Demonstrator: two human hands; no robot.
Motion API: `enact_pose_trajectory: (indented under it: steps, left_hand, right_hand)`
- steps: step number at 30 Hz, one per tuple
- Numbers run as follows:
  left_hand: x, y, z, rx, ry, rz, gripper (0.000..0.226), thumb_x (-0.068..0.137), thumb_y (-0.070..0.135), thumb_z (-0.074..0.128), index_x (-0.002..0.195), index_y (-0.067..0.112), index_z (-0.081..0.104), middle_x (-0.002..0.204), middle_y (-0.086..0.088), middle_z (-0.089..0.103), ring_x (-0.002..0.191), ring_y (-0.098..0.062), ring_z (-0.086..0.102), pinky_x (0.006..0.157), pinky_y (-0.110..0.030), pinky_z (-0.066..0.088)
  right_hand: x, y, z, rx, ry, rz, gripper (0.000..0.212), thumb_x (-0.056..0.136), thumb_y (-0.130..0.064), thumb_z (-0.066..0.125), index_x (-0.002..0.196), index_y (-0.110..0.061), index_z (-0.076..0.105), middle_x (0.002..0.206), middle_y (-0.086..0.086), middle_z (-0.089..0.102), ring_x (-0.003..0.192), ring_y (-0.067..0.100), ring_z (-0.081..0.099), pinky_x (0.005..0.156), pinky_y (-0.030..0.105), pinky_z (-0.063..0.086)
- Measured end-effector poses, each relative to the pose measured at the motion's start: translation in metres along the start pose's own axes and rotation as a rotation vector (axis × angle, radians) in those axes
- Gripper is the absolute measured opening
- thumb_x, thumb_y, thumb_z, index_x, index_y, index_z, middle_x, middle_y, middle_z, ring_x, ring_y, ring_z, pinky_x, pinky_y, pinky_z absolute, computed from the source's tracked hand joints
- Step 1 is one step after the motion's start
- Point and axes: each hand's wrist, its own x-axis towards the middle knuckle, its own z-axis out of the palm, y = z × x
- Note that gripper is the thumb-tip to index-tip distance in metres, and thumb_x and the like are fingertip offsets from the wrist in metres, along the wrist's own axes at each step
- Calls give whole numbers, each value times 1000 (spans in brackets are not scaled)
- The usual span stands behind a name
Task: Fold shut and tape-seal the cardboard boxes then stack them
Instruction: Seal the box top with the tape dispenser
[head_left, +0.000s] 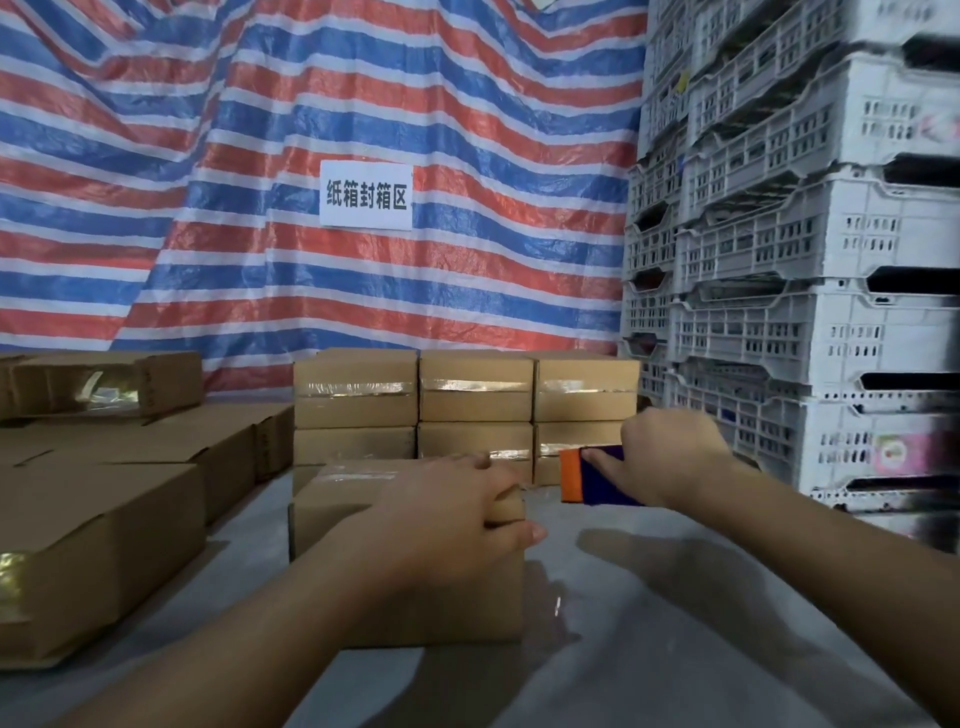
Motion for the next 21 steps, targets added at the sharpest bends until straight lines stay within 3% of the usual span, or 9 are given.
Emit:
enact_pose_trajectory:
  steps: [4,10,13,15,18,21]
  left_hand:
    - [0,2,3,21,13,1,68,88,76,35,147,44,26,155,5,34,133,-18,43,100,-36,40]
    - [-2,3,2,33,26,21,68,90,73,36,150,41,23,157,2,31,137,-19,38,107,-38,35]
    - [-3,4,0,45,20,35,69,91,72,35,151,39,23,158,1,29,140,-20,34,110,-40,33]
    - [-3,4,0,53,18,41,68,93,70,35,151,37,24,158,1,30,140,-19,34,111,-40,32]
    - [-3,6,-1,64,20,47,67,93,68,36,151,36,26,158,-1,30,142,-20,32,112,-40,31]
    - [-3,7,0,76,31,44,66,93,69,37,149,36,29,157,-2,32,143,-20,31,113,-42,30]
  right_hand:
    - [-21,-13,30,77,45,107,67,91,-77,25,63,-22,51,61,-5,54,50,10,49,41,25,30]
    - [-46,-33,63,195,-13,184,61,90,-78,26,70,-25,46,65,-8,47,54,8,47,44,26,30]
    - [-49,-32,54,208,-94,220,66,88,-81,23,78,-23,54,70,-7,51,63,12,53,52,27,36]
    - [-45,-32,36,210,17,173,67,89,-79,19,74,-22,51,74,-3,57,66,15,53,66,33,42]
    - [-43,-43,3,697,283,49,50,97,-55,32,67,-18,49,68,1,59,63,20,55,64,36,46]
    - [-53,-66,-17,1196,209,60,48,104,-40,35,78,-16,67,77,4,70,76,12,65,67,33,49]
